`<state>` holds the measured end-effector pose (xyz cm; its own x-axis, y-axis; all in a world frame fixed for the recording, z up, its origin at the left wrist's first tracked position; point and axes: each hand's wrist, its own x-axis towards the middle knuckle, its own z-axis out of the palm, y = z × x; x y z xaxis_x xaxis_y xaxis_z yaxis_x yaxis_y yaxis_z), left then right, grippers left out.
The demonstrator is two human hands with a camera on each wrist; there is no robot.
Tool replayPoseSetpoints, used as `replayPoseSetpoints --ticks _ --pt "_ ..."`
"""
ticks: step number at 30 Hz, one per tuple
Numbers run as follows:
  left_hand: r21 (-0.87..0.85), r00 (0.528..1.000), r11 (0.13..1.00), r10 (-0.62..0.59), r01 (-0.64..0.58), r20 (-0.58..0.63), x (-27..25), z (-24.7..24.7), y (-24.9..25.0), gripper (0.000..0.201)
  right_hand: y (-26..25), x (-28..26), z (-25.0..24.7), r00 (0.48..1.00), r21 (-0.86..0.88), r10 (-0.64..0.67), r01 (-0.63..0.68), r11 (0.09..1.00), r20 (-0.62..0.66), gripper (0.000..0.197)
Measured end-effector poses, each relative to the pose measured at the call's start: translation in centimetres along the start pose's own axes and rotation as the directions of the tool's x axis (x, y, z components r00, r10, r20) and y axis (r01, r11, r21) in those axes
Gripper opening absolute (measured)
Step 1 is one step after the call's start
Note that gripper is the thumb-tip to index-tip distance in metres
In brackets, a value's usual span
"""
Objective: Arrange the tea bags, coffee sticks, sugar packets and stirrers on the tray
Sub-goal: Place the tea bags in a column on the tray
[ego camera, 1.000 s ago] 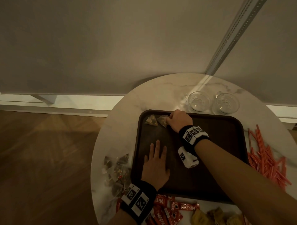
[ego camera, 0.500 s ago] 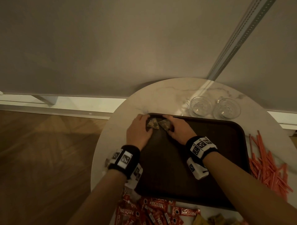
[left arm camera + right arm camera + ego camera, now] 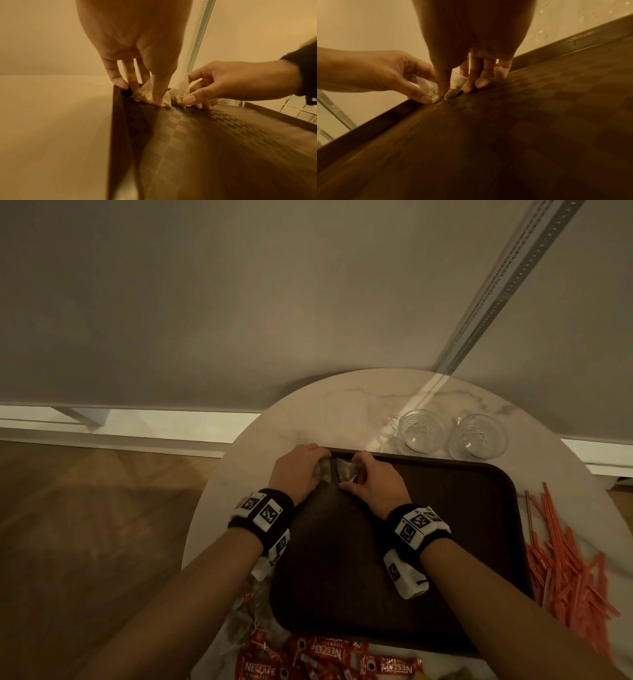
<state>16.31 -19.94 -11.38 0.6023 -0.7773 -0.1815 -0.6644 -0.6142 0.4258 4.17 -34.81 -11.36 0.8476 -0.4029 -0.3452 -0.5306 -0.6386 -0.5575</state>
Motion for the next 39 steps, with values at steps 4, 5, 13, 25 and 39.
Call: replayPoseSetpoints --ticks 4,5,13,25,39 --pt "-0.031 1.000 0.999 0.016 -0.016 -0.002 -0.1 0.1 -0.5 0.042 0.5 0.0 -0.2 1.000 0.025 -0.010 0.010 1.000 0.027 0.053" --pt "-0.043 1.000 0.999 0.021 -0.020 0.005 -0.1 -0.1 -0.4 0.044 0.4 -0.1 -0.3 1.000 0.032 -0.011 0.011 0.999 0.015 0.053" --pt "-0.377 0.983 0.924 -0.128 0.069 -0.134 -6.2 -4.9 -1.2 0.030 0.5 -4.2 -0.6 0.998 0.165 0.047 -0.039 0.986 -0.048 0.050" --pt "-0.370 0.929 0.863 -0.370 0.344 -0.001 -22.8 -2.8 -5.9 0.026 -0.3 -19.8 4.4 0.940 -0.342 0.061 0.061 0.938 0.336 0.071" --pt "-0.182 0.916 0.914 -0.387 0.364 -0.111 -20.2 -3.8 -1.8 0.018 -2.0 -19.4 3.4 0.943 -0.188 0.112 -0.054 0.981 0.314 0.073"
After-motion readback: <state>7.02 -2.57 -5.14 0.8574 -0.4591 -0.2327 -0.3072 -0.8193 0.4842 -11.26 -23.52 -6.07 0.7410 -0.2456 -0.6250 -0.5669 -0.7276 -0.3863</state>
